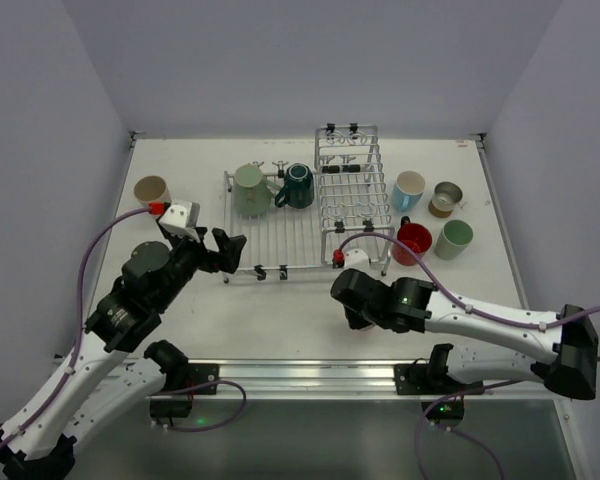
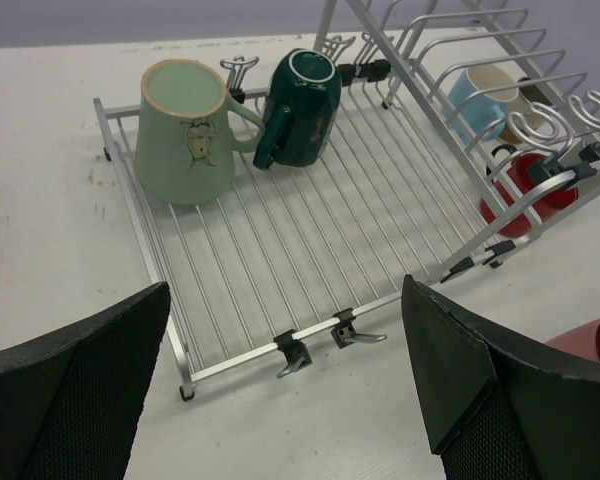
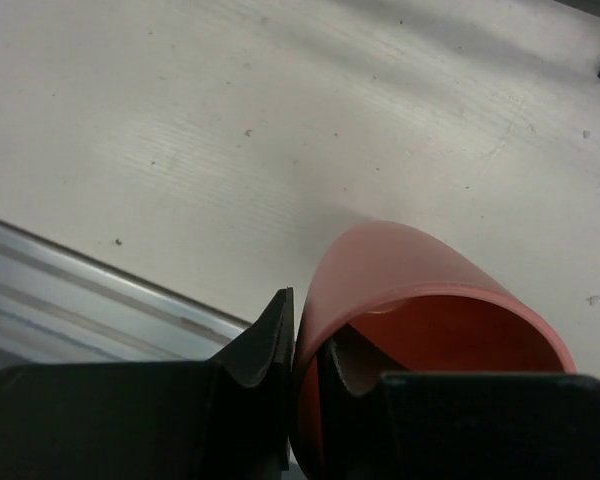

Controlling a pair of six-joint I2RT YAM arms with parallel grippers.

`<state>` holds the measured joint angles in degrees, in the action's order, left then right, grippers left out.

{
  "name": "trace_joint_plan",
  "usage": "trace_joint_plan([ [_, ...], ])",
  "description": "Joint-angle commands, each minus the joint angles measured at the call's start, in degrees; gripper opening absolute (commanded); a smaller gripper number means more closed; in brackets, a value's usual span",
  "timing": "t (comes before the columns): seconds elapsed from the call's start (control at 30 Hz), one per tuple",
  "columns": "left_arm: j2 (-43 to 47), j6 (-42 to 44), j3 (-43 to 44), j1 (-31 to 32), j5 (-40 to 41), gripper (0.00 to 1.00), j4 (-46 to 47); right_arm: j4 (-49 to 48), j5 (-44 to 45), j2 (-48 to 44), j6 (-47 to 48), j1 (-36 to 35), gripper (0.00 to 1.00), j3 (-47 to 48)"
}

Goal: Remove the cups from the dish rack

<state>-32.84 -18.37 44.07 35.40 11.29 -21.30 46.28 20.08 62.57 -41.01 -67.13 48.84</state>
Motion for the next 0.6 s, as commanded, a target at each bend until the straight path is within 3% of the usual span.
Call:
trace_joint_plan([
  [0.0, -1.61, -1.4, -0.57, 0.11, -3.2, 1.0, 3.46, -7.59, 2.16, 2.91, -0.47, 2.26, 0.0, -1.99],
  [0.3, -4.68, -4.04, -2.15, 0.11, -3.91, 1.0, 6.27, -12.79, -0.3, 5.9, 1.29, 4.03, 0.01, -5.59],
  [0.57, -14.34, -6.42, 2.5, 0.02, 0.65, 1.0, 6.53, -14.82, -2.41, 5.29, 0.76, 4.03, 0.23, -7.53],
])
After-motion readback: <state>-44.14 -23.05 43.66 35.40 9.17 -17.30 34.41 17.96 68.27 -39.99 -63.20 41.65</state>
